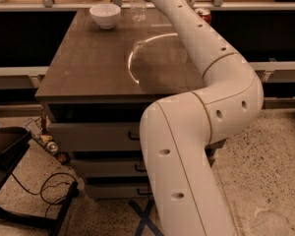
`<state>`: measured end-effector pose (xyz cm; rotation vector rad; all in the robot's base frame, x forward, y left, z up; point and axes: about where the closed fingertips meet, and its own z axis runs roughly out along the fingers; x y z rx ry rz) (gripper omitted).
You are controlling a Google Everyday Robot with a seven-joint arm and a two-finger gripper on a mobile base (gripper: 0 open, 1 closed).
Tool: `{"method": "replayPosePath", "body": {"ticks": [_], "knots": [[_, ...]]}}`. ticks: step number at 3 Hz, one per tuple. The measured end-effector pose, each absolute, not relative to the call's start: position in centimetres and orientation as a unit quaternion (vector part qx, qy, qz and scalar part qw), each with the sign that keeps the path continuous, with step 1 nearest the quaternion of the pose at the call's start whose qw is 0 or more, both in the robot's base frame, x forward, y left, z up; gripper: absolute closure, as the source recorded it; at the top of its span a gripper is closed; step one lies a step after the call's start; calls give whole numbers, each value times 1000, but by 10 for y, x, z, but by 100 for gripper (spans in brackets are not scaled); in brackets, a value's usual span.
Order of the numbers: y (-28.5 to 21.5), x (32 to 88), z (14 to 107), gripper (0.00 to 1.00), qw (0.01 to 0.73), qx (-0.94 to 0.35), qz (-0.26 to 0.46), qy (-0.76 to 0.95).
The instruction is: Move water bottle near white bowl
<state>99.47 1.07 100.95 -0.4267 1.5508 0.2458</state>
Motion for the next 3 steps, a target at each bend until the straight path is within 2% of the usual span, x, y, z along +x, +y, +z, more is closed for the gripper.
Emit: {"method": "replayPosePath", "body": {"ticks": [2, 3], "knots": [[35, 991, 997, 100, 678, -190, 152, 693], [41, 995, 959, 100, 669, -199, 134, 703]]}}
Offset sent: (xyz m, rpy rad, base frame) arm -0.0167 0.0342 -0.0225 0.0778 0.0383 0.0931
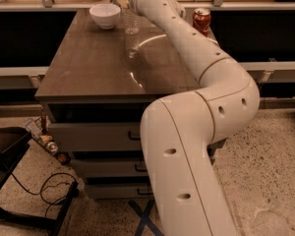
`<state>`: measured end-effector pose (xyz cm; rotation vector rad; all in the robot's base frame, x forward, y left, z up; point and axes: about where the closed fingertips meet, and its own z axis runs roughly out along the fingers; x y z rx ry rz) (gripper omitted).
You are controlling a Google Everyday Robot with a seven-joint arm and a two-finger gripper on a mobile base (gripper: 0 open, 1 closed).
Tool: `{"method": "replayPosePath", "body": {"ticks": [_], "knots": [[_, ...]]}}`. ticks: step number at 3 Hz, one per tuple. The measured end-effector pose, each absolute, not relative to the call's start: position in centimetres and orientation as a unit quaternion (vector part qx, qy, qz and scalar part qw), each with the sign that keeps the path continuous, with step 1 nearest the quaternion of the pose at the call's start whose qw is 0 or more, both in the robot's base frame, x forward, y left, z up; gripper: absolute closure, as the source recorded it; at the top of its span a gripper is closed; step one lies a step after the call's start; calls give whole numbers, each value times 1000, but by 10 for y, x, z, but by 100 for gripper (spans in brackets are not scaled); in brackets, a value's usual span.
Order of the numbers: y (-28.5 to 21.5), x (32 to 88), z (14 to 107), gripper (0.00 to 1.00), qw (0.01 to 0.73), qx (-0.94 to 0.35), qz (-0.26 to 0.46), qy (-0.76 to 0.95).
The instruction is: Move water bottle near white bowl
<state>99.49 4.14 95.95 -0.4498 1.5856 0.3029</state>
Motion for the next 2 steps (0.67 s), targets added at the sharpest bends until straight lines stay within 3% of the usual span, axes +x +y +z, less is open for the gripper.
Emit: {"method": "replayPosePath", "body": {"ticks": [2], "knots": [[40, 997, 946, 100, 668, -189, 133, 707]]}}
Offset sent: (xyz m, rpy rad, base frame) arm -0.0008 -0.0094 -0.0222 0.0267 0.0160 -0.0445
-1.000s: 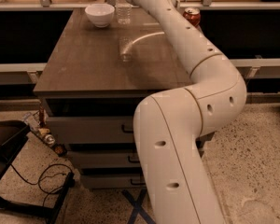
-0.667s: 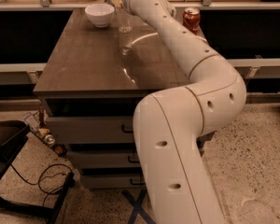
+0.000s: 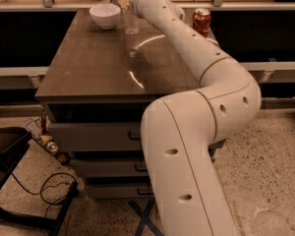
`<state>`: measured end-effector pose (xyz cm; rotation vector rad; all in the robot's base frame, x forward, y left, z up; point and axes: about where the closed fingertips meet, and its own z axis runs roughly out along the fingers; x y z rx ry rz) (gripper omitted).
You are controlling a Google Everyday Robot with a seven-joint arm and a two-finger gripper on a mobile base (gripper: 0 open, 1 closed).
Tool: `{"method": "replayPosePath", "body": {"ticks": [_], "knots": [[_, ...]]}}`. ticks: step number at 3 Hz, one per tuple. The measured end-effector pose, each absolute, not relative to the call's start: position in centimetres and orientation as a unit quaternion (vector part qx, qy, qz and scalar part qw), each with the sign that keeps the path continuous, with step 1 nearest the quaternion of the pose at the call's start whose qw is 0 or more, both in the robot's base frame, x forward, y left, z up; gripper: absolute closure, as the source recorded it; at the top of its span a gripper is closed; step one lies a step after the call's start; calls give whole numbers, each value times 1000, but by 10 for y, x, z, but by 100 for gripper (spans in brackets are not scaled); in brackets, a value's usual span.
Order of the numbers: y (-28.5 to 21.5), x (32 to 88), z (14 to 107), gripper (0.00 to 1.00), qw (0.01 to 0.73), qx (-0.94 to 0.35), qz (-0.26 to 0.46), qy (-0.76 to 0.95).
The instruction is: Move water bottle near white bowl
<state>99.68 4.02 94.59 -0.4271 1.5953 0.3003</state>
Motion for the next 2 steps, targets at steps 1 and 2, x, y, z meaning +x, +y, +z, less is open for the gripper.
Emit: {"method": "replayPosePath", "body": {"ticks": [1, 2], "knots": [[40, 997, 948, 83, 668, -189, 133, 707], [40, 997, 949, 59, 668, -189, 133, 707]]}}
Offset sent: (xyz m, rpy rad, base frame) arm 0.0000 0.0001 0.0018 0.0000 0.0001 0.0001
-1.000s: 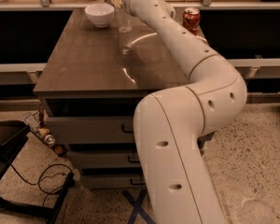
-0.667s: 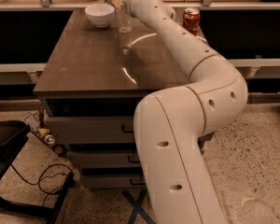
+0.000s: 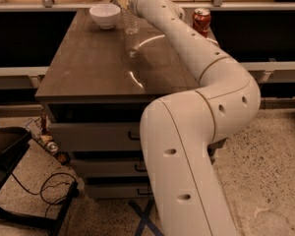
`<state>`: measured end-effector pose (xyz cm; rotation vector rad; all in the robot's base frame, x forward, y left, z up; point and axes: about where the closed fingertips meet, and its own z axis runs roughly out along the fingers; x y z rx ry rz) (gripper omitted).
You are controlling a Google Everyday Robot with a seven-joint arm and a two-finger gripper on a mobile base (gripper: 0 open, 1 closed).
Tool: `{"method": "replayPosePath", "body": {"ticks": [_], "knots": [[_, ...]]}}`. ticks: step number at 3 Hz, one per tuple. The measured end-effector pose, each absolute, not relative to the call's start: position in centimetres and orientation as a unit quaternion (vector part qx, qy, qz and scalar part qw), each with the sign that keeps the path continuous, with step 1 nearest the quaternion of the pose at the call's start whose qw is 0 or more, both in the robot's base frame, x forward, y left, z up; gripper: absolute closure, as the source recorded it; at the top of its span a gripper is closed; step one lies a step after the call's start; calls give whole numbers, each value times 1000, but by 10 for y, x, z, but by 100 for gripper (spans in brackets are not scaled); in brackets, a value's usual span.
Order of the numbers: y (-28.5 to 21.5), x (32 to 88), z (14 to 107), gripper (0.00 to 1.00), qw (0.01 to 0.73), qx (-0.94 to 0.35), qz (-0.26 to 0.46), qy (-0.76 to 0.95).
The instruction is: Move water bottle near white bowl
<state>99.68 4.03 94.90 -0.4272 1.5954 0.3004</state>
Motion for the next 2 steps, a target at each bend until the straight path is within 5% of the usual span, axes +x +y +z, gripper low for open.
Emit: {"method": "replayPosePath", "body": {"ticks": [2], "knots": [[41, 997, 949, 12, 668, -189, 133, 707]]}}
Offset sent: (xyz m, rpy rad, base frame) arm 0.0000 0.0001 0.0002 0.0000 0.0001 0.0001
